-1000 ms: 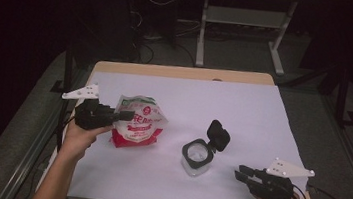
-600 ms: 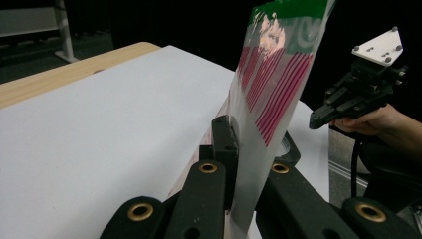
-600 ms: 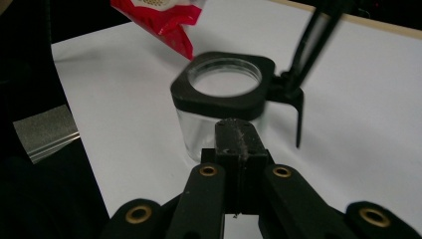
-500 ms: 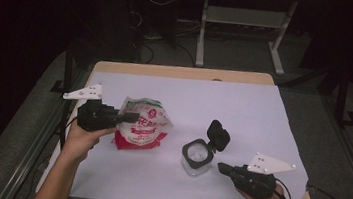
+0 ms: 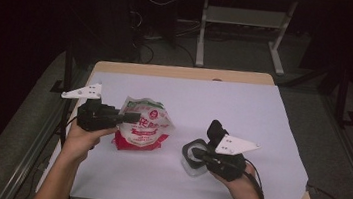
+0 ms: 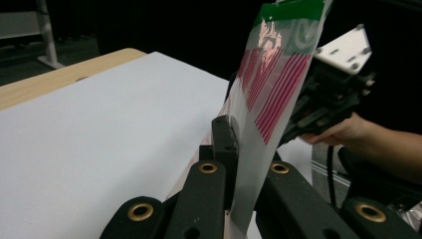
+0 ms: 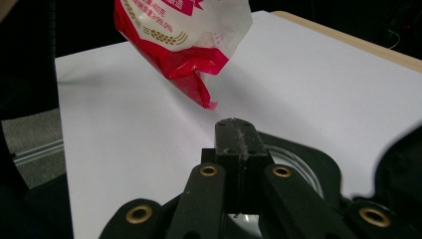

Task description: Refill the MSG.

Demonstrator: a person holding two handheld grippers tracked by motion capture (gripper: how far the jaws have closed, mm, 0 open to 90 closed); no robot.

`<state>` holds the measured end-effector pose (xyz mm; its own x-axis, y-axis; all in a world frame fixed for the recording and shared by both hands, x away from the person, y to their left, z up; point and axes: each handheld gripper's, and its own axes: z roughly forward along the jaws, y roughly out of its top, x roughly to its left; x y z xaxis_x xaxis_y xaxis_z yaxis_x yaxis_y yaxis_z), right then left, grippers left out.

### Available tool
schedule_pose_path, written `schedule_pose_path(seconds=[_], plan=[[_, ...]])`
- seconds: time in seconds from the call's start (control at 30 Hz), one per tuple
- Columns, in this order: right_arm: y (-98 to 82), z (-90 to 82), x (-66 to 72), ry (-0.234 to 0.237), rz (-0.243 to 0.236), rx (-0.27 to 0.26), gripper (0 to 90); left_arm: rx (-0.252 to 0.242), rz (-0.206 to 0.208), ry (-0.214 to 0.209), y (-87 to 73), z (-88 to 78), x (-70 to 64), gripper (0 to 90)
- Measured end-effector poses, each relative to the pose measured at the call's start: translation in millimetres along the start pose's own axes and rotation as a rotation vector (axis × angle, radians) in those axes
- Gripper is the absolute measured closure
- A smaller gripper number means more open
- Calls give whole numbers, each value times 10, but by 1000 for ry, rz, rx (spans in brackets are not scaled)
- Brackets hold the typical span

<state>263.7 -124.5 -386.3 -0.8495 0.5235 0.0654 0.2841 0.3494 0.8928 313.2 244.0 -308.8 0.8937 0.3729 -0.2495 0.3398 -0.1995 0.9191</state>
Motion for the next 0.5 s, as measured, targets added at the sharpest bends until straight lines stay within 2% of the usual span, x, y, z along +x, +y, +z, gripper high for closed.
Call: schedule_pose_path(seconds=[0.1, 0.23, 0.47, 0.5], plan=[[51, 136, 23, 0, 1, 12, 900, -6, 4, -9, 33, -9, -25, 900], [94, 224, 38, 0, -11, 8, 900, -21, 10, -27, 83, -10, -71, 900], [188, 386, 95, -44, -19, 18, 900, -46, 10, -56, 148, -11, -164, 900], [202, 420, 115, -37, -16, 14, 900, -48, 15, -59, 163, -14, -179, 900]])
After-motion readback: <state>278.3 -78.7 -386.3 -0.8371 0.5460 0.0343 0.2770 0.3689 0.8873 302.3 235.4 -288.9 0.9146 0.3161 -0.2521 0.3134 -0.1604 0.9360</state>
